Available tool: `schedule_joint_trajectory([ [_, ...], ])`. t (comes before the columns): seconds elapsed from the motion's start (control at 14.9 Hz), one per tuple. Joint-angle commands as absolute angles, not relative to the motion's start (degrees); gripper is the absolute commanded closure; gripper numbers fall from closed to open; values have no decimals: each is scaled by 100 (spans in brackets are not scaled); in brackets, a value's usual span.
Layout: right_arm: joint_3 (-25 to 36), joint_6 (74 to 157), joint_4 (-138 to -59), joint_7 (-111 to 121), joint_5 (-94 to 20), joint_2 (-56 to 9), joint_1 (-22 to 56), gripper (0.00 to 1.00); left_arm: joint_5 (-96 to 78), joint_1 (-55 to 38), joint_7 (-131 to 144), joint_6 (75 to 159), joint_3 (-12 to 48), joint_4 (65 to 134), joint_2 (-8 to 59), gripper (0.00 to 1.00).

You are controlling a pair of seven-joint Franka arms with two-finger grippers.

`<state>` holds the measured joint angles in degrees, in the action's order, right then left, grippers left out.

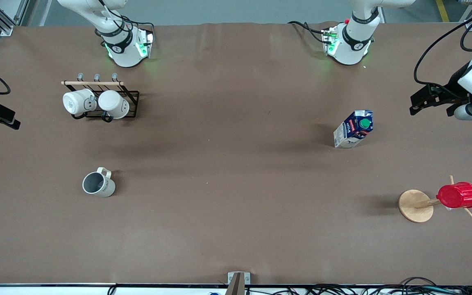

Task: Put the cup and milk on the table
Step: 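Move the left gripper toward the blue milk carton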

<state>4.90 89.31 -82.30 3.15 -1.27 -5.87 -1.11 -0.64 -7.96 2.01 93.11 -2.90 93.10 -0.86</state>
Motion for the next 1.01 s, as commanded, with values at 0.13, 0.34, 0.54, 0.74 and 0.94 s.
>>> schedule_joint_trajectory([
  [0.13,448,8991,-8350,308,-132,-510,-193,0,-44,-817,228,9316,-290,9149,53,0],
  [0.34,448,8991,-8350,308,-141,-510,-193,0,-44,-835,237,9316,-273,9149,62,0],
  [0.54,448,8991,-8350,308,-141,-510,-202,0,-53,-809,167,9316,-264,9158,88,0],
  [0.74,448,8991,-8350,308,-141,-510,-202,0,-158,-817,229,9474,-264,9246,105,1],
  [0.94,448,8991,-8350,308,-141,-510,-202,0,-167,-809,228,9685,-229,9474,114,1],
])
